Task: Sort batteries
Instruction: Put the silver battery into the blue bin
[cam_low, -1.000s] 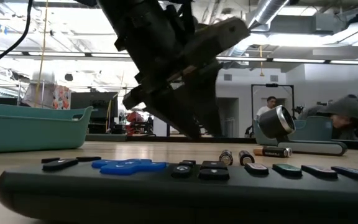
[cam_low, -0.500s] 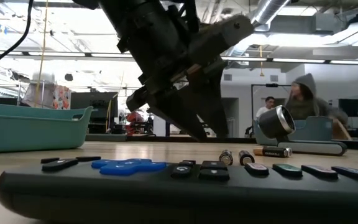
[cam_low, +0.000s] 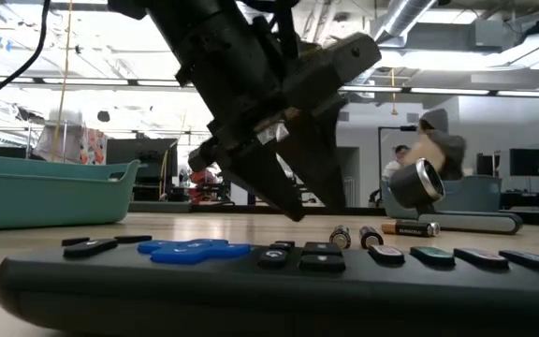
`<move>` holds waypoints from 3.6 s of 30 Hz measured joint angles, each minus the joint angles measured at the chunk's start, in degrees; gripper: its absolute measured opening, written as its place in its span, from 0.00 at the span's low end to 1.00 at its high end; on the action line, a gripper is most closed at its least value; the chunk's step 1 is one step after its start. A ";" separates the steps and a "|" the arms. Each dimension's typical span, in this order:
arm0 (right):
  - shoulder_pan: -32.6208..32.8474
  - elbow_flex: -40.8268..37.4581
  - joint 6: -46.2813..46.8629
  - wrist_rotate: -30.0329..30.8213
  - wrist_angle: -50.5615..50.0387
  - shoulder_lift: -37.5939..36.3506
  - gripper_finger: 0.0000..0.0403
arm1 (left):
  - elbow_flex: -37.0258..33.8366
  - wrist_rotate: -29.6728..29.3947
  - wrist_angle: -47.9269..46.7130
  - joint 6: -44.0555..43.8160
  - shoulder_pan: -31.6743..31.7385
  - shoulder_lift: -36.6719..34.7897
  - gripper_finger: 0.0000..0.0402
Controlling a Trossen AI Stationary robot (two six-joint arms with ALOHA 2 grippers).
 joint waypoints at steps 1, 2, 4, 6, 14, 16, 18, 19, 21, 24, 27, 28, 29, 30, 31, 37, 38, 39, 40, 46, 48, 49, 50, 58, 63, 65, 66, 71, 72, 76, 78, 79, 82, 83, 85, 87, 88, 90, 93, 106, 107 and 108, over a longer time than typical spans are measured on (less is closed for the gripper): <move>0.00 0.02 0.01 -0.01 0.00 0.00 0.44 | 0.01 0.09 0.44 -0.03 0.00 0.19 0.54; 0.00 0.02 0.00 0.01 -0.01 0.00 0.44 | -0.01 0.49 0.36 -0.04 0.00 0.38 0.54; 0.00 0.02 0.08 0.02 -0.07 0.00 0.44 | -0.04 1.04 1.53 -0.04 0.00 1.43 0.55; 0.00 0.04 0.31 0.04 -0.28 0.02 0.44 | 0.05 1.77 2.34 -0.14 0.00 2.08 0.55; 0.27 0.04 0.42 0.06 -0.43 0.02 0.44 | 0.03 1.80 2.55 -0.29 0.16 2.40 0.55; 0.26 0.04 0.44 0.07 -0.44 0.02 0.44 | 0.03 1.93 2.38 0.49 0.17 2.39 0.55; 0.28 0.04 0.44 0.07 -0.44 0.02 0.44 | 0.03 2.04 2.34 1.48 0.17 2.39 0.55; 0.28 0.04 0.44 0.07 -0.44 0.02 0.44 | 0.03 2.20 2.27 1.98 0.17 2.39 0.55; 0.28 0.04 0.44 0.07 -0.42 0.02 0.44 | 0.03 2.64 1.97 2.64 0.17 2.39 0.55; 0.28 0.04 0.46 0.04 -0.42 0.02 0.44 | 0.08 3.01 0.04 3.21 0.17 2.39 0.55; 0.28 0.04 0.48 0.04 -0.42 0.02 0.44 | 0.16 3.06 -2.52 3.25 0.17 2.34 0.53; 0.28 0.04 0.48 0.04 -0.42 0.02 0.44 | 0.17 3.03 -3.23 3.30 0.17 2.30 0.52; 0.28 0.04 0.51 0.05 -0.42 0.02 0.44 | 0.18 2.91 -3.75 3.57 0.17 2.30 0.50; 0.28 0.04 0.53 0.04 -0.42 0.02 0.44 | 0.18 2.74 -4.07 3.85 0.17 2.30 0.49; 0.28 0.04 0.66 0.04 -0.42 0.02 0.44 | 0.18 2.59 -4.30 4.11 0.22 2.30 0.47; 0.28 0.04 0.81 0.04 -0.43 0.02 0.44 | 0.14 2.37 -5.58 5.30 0.63 2.28 0.33; 0.28 0.04 0.87 0.04 -0.42 0.02 0.44 | 0.12 2.29 -5.64 5.78 0.66 2.28 0.30; 0.28 0.04 0.94 0.04 -0.44 0.02 0.44 | 0.14 2.19 -5.62 6.01 0.80 2.65 0.28; 0.28 0.04 0.94 0.04 -0.42 0.02 0.44 | 0.14 2.10 -5.79 6.04 0.89 2.75 0.25; 0.31 0.04 1.40 0.04 -0.59 0.02 0.44 | 0.14 3.21 -7.24 6.79 2.18 4.55 0.11; 0.31 0.04 1.42 0.02 -0.66 0.02 0.44 | 0.14 3.54 -7.13 7.84 2.70 4.55 0.11; 0.31 0.04 1.42 0.02 -0.66 0.02 0.44 | 0.14 3.46 -7.05 8.53 2.98 4.58 0.11; 0.31 0.04 1.42 0.02 -0.65 0.00 0.44 | 0.14 3.35 -6.73 9.39 3.27 4.57 0.11; 0.31 0.04 1.38 0.02 -0.61 0.02 0.44 | -0.20 -1.47 -3.46 20.35 6.57 1.74 0.11; 0.31 0.04 1.36 0.02 -0.63 0.02 0.44 | -0.31 -3.18 0.71 28.05 9.84 -1.60 0.11; 0.33 0.04 1.36 0.02 -0.63 0.00 0.44 | -0.19 -2.95 2.70 31.00 10.96 -2.92 0.11; 0.35 0.04 1.34 0.02 -0.65 0.00 0.44 | -0.19 -2.71 3.62 32.81 11.46 -3.32 0.11; 1.31 0.04 -0.43 0.03 0.70 0.00 0.44 | -0.21 0.39 12.43 42.42 15.20 -4.97 0.11; 1.75 0.04 -1.22 0.02 1.46 0.00 0.44 | -0.18 1.89 14.74 43.66 16.32 -5.18 0.11; 4.00 0.04 -4.83 0.02 4.47 0.00 0.44 | -0.10 8.33 21.84 46.89 20.60 -5.04 0.11; 5.19 0.04 -7.22 0.04 6.21 0.00 0.44 | -0.10 10.64 24.98 48.12 22.45 -5.00 0.11; 5.75 0.04 -8.56 0.02 7.12 0.00 0.44 | -0.10 11.56 26.72 48.65 23.38 -5.06 0.11; 7.20 0.04 -12.32 0.02 9.87 0.00 0.44 | -0.10 14.41 31.82 49.20 26.01 -5.15 0.11; 7.62 0.04 -13.51 0.00 10.93 0.00 0.44 | -0.10 15.67 33.27 49.23 26.90 -5.14 0.11; 8.08 0.04 -15.48 0.01 12.52 0.00 0.44 | -0.04 17.16 36.67 49.22 28.60 -4.43 0.11; 8.21 0.04 -16.96 0.02 13.28 0.00 0.44 | 0.25 18.05 37.72 49.19 30.26 -4.02 0.11; 8.15 0.04 -17.59 0.02 13.74 0.00 0.44 | 0.74 18.44 38.30 49.15 30.98 -3.09 0.11; 7.72 0.04 -18.53 0.01 14.23 0.00 0.44 | 2.35 19.08 39.88 49.11 32.33 -1.32 0.11; 6.99 0.04 -19.58 0.01 14.61 0.00 0.44 | 6.49 21.05 39.76 48.60 34.05 2.21 0.11; 5.75 0.04 -22.39 -0.14 14.82 0.00 0.44 | 35.55 24.94 33.19 47.58 39.02 22.62 0.11; 5.75 0.04 -22.47 -0.17 14.84 0.00 0.44 | 38.08 24.96 32.60 47.53 39.36 24.14 0.11; 5.75 0.04 -22.62 -0.17 14.82 0.00 0.44 | 40.55 24.98 31.41 47.24 39.72 25.63 0.11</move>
